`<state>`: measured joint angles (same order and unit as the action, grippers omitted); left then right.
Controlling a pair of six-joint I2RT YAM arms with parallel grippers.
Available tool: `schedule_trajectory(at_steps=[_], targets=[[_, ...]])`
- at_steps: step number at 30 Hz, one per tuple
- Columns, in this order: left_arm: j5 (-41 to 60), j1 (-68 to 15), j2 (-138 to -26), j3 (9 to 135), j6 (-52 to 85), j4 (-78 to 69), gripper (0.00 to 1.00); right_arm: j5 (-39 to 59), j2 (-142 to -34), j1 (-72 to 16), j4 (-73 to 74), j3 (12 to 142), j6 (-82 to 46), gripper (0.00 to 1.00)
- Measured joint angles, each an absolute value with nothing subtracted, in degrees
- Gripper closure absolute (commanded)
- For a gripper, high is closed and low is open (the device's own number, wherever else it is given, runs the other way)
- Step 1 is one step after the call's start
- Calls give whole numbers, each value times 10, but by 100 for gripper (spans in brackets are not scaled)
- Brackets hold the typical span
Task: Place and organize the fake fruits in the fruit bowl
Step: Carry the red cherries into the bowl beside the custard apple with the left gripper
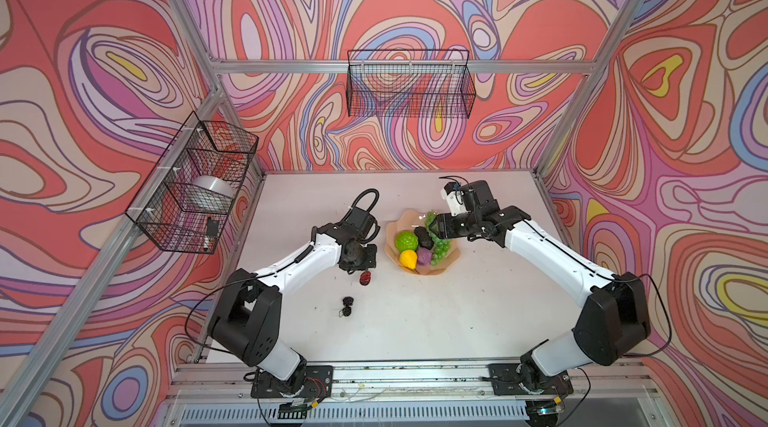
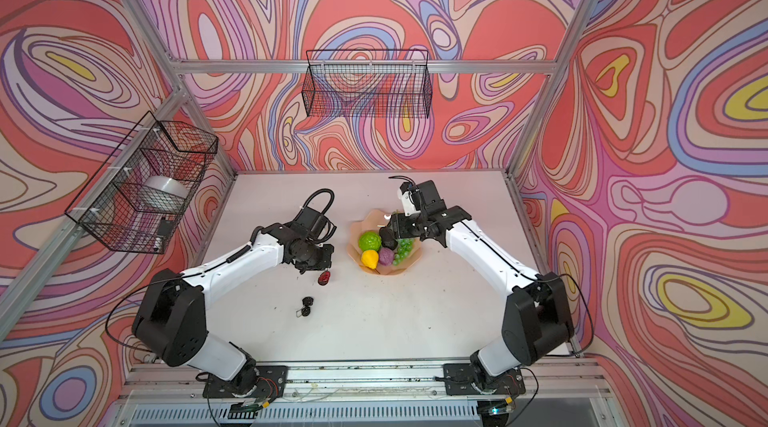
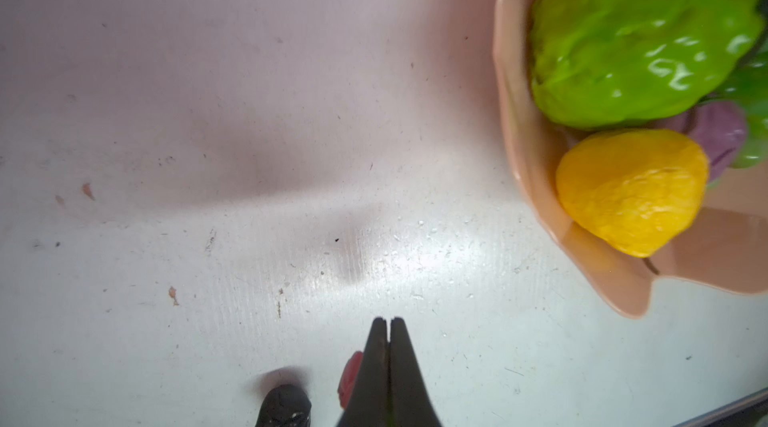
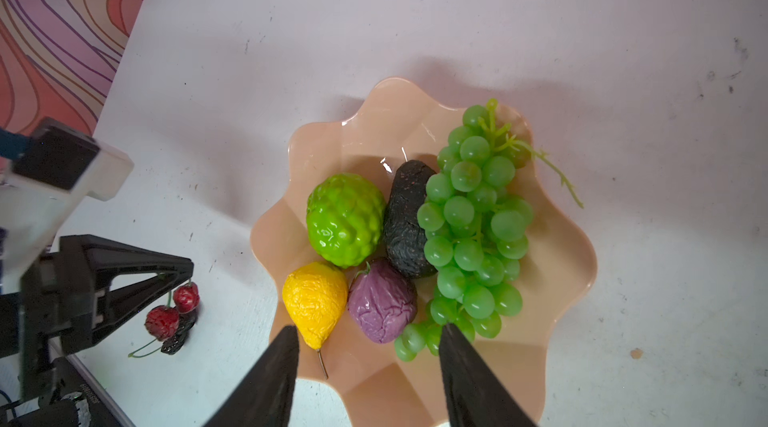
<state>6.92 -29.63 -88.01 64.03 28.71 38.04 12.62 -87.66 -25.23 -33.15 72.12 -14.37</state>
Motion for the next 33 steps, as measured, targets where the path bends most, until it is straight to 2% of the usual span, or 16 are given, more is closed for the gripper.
schedule_trajectory(at_steps=[6,12,20,28,31,33], targets=[[119,-296,-880,729,277,378,100,115,-874,-260,-322,721,-147,43],[158,-296,-945,805,270,339,100,109,-858,-261,-314,720,-144,43],[154,-304,-1039,809,274,298,100,97,-852,-261,-315,719,-132,42],[131,-317,-1071,809,283,278,100,98,-855,-261,-315,717,-131,42],[126,-323,-1074,809,286,271,96,98,-859,-261,-315,717,-130,42],[126,-326,-1077,810,288,269,89,98,-861,-261,-314,717,-129,42]])
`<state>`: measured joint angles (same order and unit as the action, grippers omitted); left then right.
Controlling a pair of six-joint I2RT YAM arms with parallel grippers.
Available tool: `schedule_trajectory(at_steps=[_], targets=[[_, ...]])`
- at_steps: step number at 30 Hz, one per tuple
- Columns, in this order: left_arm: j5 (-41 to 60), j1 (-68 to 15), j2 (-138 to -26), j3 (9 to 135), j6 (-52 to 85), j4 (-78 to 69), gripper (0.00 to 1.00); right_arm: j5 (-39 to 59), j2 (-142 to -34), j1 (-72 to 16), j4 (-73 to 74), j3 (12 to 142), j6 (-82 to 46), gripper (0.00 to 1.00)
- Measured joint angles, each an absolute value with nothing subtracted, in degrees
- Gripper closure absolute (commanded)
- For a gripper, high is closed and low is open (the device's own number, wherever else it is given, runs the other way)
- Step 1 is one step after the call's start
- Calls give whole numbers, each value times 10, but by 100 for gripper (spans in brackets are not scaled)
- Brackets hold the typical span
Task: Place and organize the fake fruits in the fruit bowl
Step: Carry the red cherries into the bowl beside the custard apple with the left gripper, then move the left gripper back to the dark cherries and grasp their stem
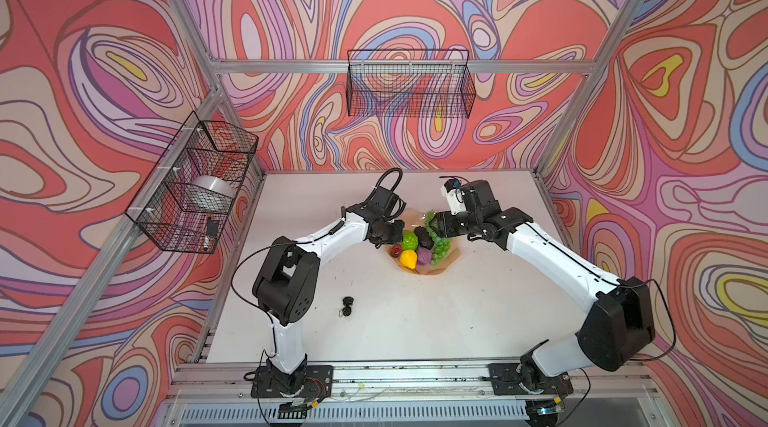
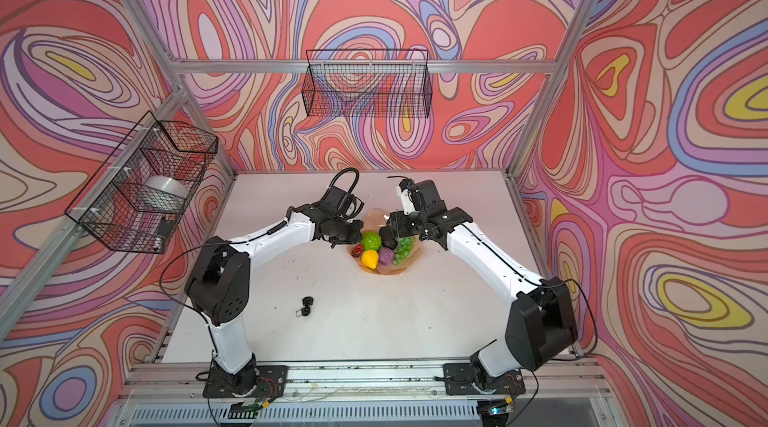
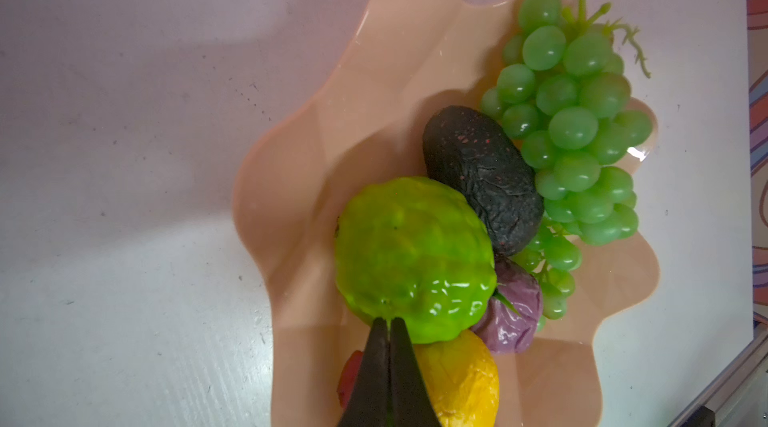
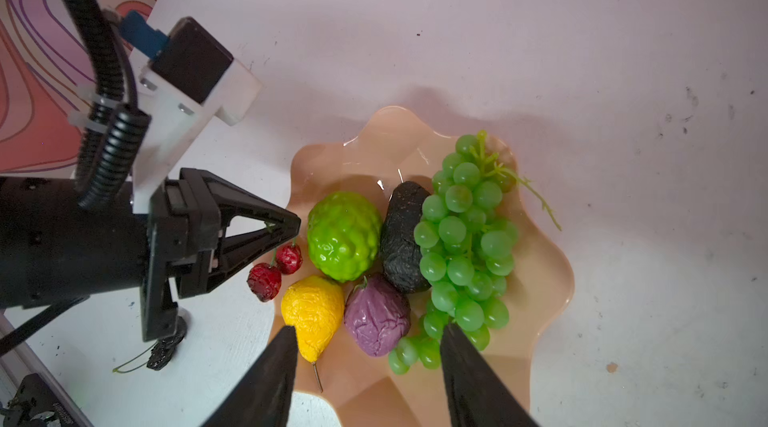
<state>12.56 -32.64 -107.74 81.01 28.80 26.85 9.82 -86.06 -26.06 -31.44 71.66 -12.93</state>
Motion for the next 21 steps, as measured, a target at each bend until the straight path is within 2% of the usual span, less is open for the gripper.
schedule_trajectory(at_steps=[2,6,8,14,21], targets=[[124,-329,-1080,810,290,268,85,99,-863,-261,-314,717,-129,42],[121,-331,-1080,815,292,270,63,99,-864,-261,-314,717,-128,42],[119,-331,-1080,819,294,270,58,99,-864,-261,-314,717,-128,42],[104,-331,-1061,820,292,285,52,99,-864,-261,-315,717,-127,42],[68,-329,-975,828,287,351,44,98,-863,-261,-317,726,-125,42]])
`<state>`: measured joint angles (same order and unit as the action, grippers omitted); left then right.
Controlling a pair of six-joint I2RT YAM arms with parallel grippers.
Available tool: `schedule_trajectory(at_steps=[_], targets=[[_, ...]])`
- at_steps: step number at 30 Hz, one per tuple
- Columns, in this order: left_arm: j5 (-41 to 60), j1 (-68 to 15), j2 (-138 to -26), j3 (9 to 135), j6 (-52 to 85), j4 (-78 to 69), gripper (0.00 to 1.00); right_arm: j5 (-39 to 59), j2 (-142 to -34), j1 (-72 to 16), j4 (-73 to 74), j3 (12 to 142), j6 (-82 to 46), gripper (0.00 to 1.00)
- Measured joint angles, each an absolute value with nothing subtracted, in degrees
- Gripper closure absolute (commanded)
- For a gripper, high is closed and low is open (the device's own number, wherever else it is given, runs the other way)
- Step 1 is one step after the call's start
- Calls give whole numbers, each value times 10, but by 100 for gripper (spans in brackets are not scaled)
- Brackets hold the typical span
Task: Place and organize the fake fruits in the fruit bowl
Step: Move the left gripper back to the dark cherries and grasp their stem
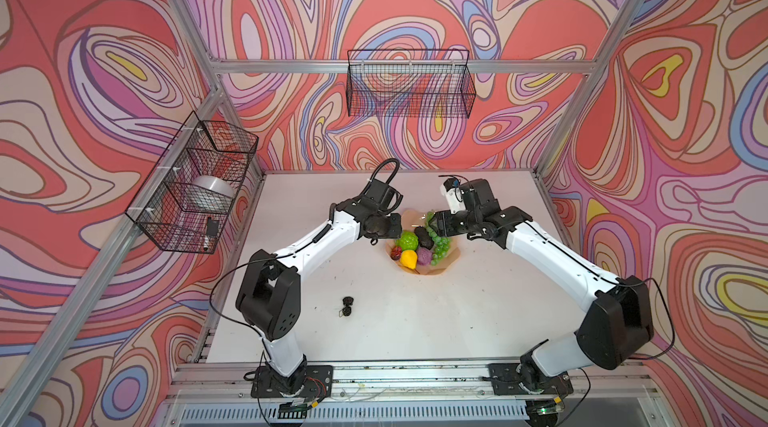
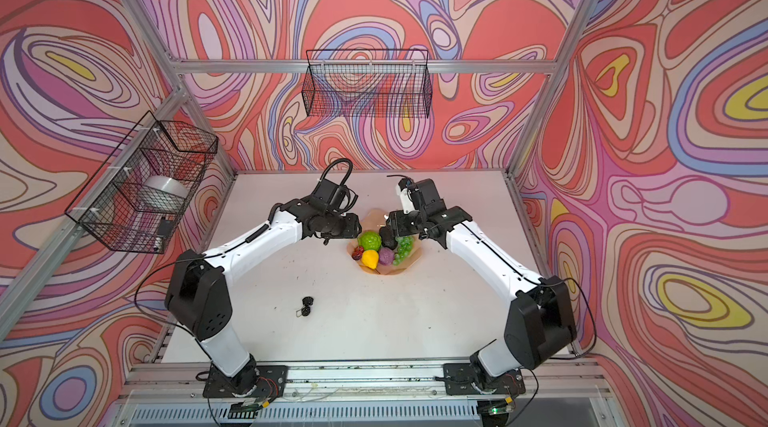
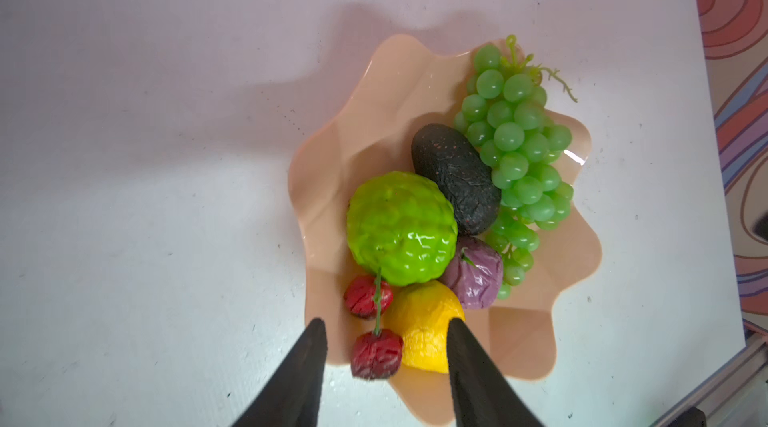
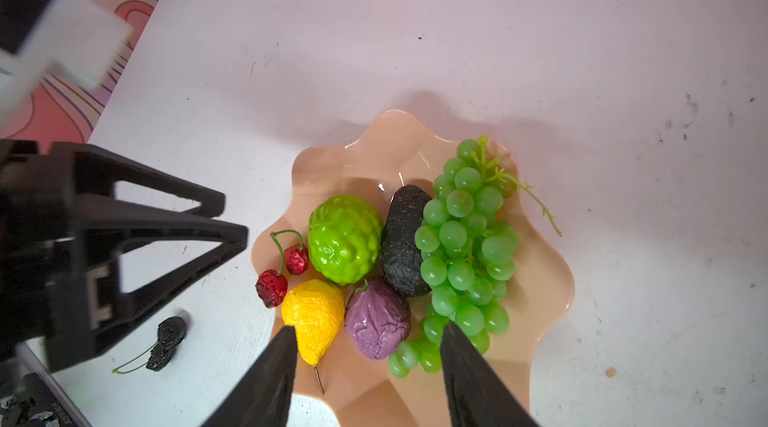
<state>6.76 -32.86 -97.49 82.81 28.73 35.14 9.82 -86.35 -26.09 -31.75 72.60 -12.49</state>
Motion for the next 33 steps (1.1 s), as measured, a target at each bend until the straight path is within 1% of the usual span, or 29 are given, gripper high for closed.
schedule_trajectory(at_steps=[3,7,10,15,18,25,29,33], targets=[[61,-322,-932,824,290,390,39,98,-863,-261,-318,728,-125,42],[45,-313,-872,786,303,441,36,97,-859,-262,-316,728,-125,42],[41,-310,-835,737,324,477,36,98,-857,-263,-311,728,-126,42],[44,-310,-780,620,383,517,36,100,-857,-268,-300,727,-128,42],[44,-310,-748,580,423,538,36,102,-858,-270,-300,727,-128,42],[40,-310,-701,512,495,558,42,106,-866,-271,-290,726,-132,42],[46,-311,-694,455,525,553,46,106,-867,-272,-287,720,-132,42],[44,-311,-694,433,539,551,51,106,-867,-272,-286,713,-133,42]])
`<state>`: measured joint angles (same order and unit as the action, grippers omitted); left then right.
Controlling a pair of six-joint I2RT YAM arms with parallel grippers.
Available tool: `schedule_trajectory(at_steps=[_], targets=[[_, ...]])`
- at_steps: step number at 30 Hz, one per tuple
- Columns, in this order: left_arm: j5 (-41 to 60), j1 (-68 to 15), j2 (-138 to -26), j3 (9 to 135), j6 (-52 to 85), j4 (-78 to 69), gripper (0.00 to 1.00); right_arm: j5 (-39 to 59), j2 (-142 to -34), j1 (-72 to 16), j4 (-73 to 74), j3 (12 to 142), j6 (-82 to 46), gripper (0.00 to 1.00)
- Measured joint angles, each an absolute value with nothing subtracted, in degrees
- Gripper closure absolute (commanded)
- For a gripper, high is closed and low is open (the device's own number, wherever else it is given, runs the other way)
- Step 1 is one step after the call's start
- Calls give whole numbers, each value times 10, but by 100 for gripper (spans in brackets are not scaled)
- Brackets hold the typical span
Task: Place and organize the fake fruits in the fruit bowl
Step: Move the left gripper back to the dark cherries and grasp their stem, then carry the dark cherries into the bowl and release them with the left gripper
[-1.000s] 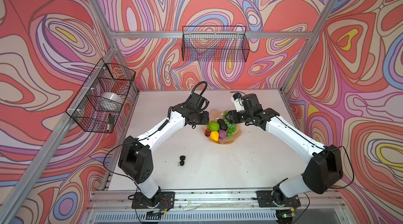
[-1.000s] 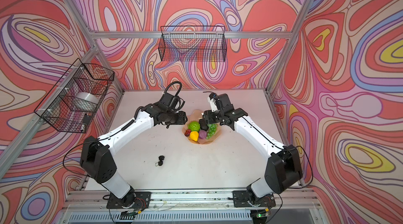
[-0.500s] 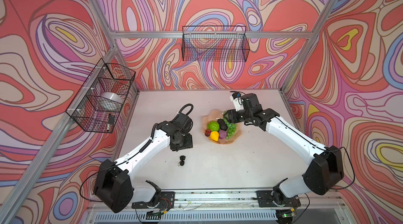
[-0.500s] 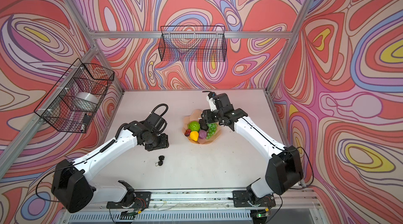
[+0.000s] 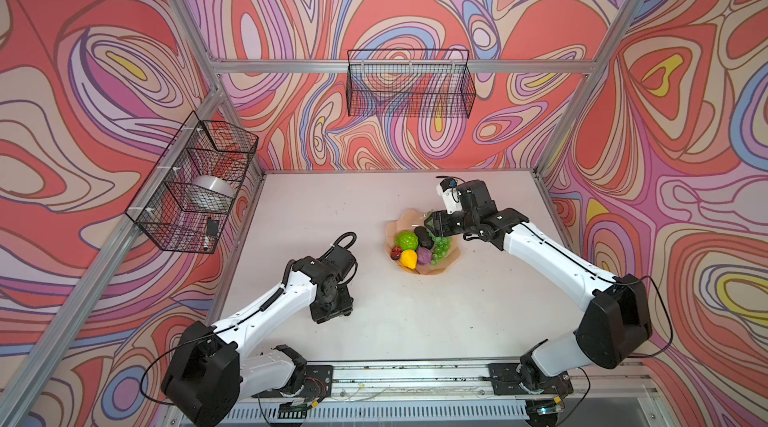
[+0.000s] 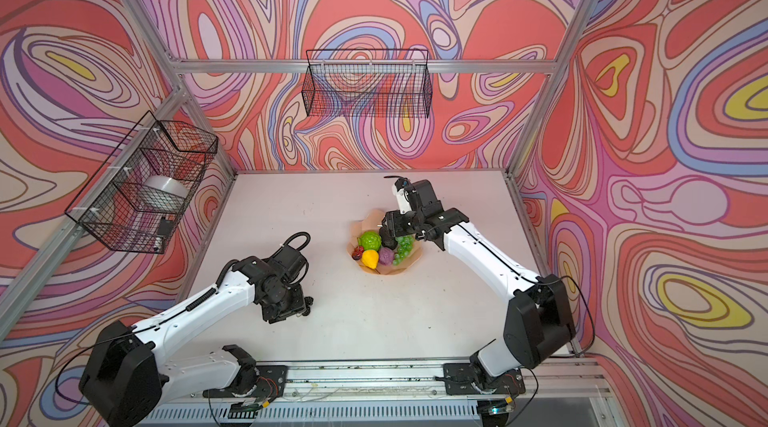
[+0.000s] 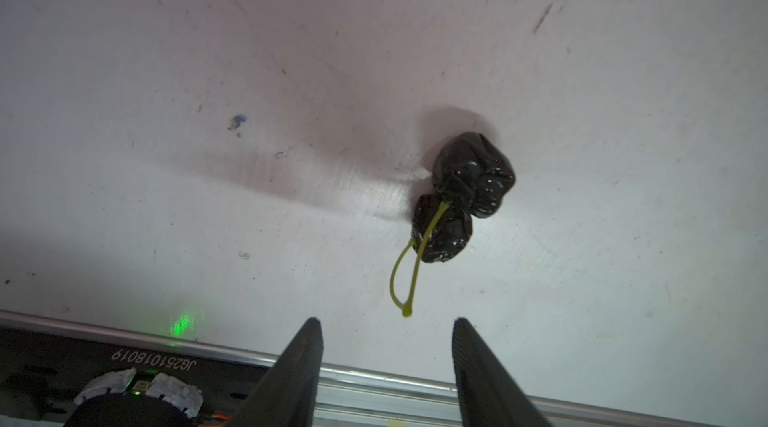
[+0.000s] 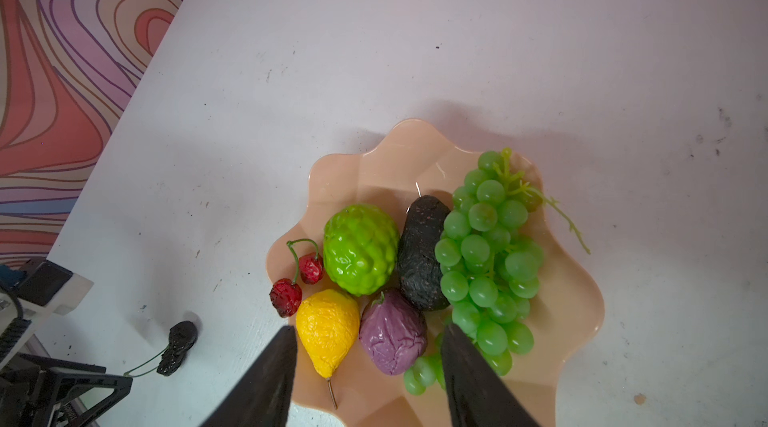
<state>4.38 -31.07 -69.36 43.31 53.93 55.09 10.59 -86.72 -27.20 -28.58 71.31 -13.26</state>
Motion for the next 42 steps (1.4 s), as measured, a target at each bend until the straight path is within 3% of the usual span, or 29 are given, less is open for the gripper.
schedule_trajectory(at_steps=[22,35,42], targets=[[44,-311,-717,399,548,484,76,108,-873,-274,-282,705,-139,42],[44,-311,-721,398,547,473,100,110,-874,-274,-278,698,-139,42],[47,-311,-705,399,546,473,100,111,-876,-275,-279,699,-138,42]])
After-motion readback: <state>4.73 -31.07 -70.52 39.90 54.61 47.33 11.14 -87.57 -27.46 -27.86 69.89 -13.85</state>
